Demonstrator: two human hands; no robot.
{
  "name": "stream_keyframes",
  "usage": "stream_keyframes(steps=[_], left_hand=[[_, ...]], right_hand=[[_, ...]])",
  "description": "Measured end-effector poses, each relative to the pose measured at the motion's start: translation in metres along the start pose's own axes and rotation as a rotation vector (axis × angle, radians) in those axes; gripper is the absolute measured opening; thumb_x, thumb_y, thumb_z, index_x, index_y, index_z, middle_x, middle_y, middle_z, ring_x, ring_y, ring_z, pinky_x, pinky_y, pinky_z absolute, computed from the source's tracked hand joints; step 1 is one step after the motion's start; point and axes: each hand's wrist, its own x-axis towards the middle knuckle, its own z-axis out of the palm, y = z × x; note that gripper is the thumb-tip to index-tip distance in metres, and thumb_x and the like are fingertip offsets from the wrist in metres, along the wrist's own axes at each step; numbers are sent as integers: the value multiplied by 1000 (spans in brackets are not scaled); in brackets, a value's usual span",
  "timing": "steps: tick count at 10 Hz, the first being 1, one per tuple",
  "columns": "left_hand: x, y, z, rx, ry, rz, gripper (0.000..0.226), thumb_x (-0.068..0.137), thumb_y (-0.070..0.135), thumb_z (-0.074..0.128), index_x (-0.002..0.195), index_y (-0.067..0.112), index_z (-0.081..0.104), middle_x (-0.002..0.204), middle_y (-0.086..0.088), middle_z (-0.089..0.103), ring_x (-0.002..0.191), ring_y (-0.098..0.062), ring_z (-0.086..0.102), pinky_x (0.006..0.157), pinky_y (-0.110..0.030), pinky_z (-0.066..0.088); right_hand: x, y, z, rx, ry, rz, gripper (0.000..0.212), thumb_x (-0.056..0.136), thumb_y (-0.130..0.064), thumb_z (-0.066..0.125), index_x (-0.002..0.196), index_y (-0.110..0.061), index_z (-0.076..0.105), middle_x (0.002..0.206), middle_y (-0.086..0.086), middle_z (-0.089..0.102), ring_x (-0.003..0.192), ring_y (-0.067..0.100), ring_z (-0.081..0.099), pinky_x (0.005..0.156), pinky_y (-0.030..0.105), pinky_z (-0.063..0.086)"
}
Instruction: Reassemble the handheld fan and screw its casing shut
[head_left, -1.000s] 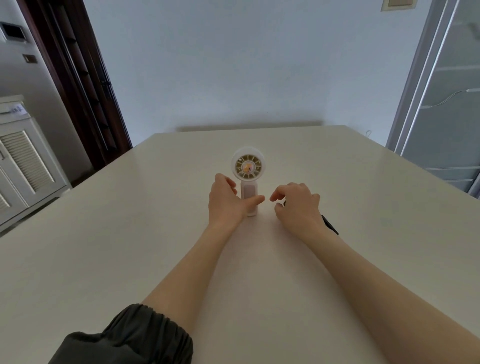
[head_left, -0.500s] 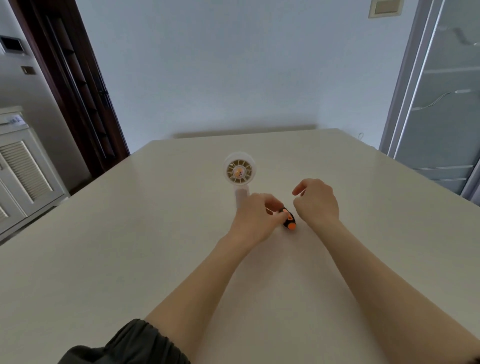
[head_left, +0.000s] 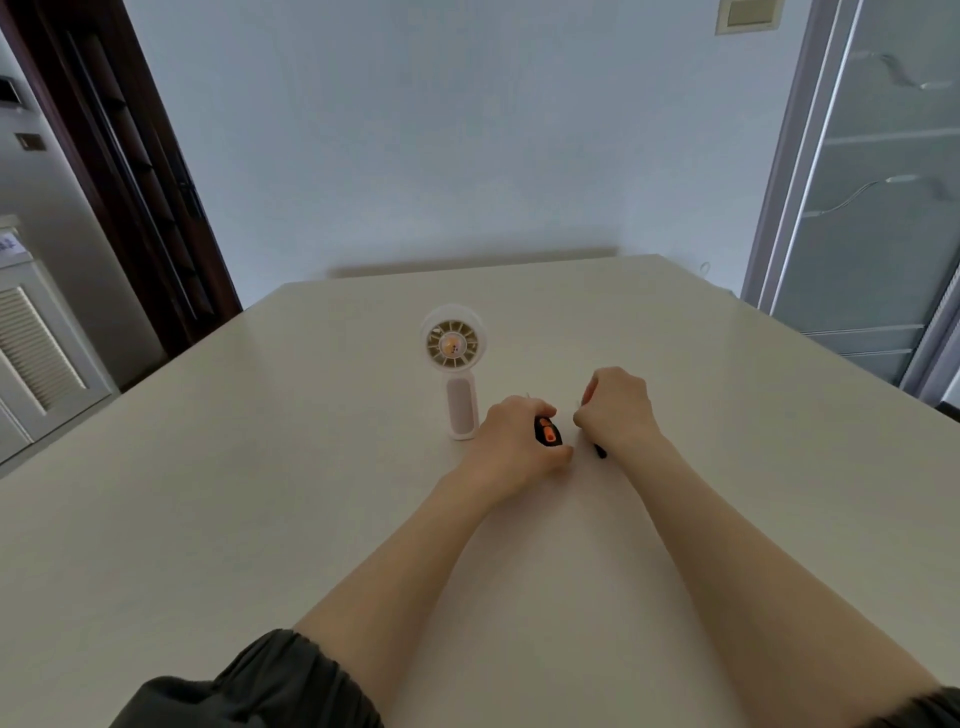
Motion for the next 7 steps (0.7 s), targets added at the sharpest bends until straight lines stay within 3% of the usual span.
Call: stream_keyframes(steps=[1, 2, 4, 5, 6, 7], left_hand=[[0, -1, 0, -7, 3, 5, 57, 78, 25, 70, 132, 15, 53, 131, -4, 52, 117, -17, 51, 93, -21, 37], [-1, -3, 1, -33, 1, 17, 57, 78, 26, 70, 131, 16, 54, 129, -3, 51, 113, -16, 53, 92, -20, 37], [-4, -5, -1, -75, 38, 44, 64, 77, 28, 72, 135, 18, 48, 129, -2, 49, 109, -13, 50, 89, -20, 37], [-8, -3, -5, -124, 74, 53, 62, 77, 27, 72, 133, 20, 48, 129, -2, 49, 115, -16, 50, 95, -25, 41], [-10, 1, -10, -186, 148, 82, 54, 78, 25, 71, 128, 19, 53, 128, -1, 52, 115, -14, 51, 100, -29, 43], [-12, 8, -23, -264, 255, 102, 38, 79, 24, 70, 116, 22, 61, 116, 8, 60, 105, -7, 57, 91, -20, 46]], right_hand=[[0, 0, 3, 57, 5, -46, 19, 78, 6, 49, 93, 0, 59, 101, 17, 60, 82, 33, 61, 68, 35, 50], [0, 3, 5, 59, 9, -64, 18, 77, 6, 49, 90, -1, 58, 100, 16, 60, 76, 30, 57, 63, 32, 47], [-1, 1, 7, 30, 60, -108, 16, 79, -5, 56, 95, -3, 59, 102, 14, 59, 83, 28, 57, 68, 31, 45], [-5, -3, 6, 25, 84, -150, 15, 82, -9, 56, 95, -5, 60, 99, 12, 60, 82, 25, 55, 67, 31, 45], [-7, -7, 4, 93, 79, -189, 12, 84, -13, 55, 91, -6, 62, 92, 9, 61, 83, 25, 58, 69, 35, 50], [-12, -22, -2, 207, 93, -243, 12, 86, -17, 56, 85, -9, 63, 82, 1, 62, 75, 16, 57, 62, 25, 42]])
